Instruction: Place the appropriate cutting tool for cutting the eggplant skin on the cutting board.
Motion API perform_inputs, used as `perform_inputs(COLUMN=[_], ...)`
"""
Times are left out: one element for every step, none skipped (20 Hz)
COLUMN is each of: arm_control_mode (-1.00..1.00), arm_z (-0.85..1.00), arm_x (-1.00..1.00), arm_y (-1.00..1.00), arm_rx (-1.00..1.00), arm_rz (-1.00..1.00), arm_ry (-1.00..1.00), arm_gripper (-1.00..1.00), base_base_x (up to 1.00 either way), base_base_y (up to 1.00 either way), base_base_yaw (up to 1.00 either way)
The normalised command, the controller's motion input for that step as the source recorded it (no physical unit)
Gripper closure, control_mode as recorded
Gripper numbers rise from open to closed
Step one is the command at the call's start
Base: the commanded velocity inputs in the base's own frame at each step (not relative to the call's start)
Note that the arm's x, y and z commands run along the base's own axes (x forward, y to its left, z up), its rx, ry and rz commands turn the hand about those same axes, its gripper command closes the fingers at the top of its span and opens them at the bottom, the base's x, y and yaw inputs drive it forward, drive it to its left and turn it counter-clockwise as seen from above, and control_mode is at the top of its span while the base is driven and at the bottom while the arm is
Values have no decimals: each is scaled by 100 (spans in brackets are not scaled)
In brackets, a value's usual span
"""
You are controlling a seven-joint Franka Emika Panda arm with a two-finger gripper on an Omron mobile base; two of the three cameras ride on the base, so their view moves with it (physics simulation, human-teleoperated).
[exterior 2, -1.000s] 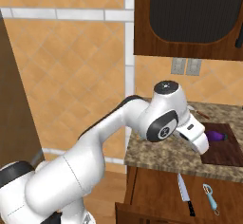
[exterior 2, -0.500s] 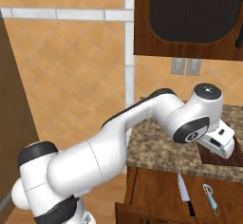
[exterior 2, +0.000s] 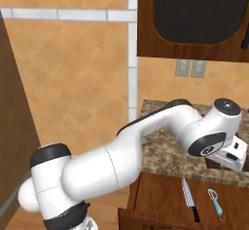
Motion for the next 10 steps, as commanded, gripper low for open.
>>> perform_inputs(arm_control_mode=[-100, -100, -100, -100, -100, -100, -100, -100, -100, -100], arm_z=[-71, -68, -65, -64, -62, -61, -59, -54, -38, -6], arm_x=[-21, -21, -19, -13, -12, -16, -16, -12, -7, 0], arm_y=[0, 0, 0, 0, 0, 0, 0, 0, 0, 0], arm_rx=[-2, -2, -2, -3, -3, -3, -3, -4, -5, -3], arm_rz=[22, 21, 20, 20, 20, 19, 19, 20, 17, 13], arm_ry=[15, 14, 13, 13, 13, 10, 7, 2, 0, -1], arm_gripper=[-100, -100, -100, -100, -100, -100, -100, -100, -100, -100], base_base_x=[0, 0, 0, 0, 0, 0, 0, 0, 0, 0], base_base_y=[0, 0, 0, 0, 0, 0, 0, 0, 0, 0], base_base_yaw=[0, 0, 0, 0, 0, 0, 0, 0, 0, 0])
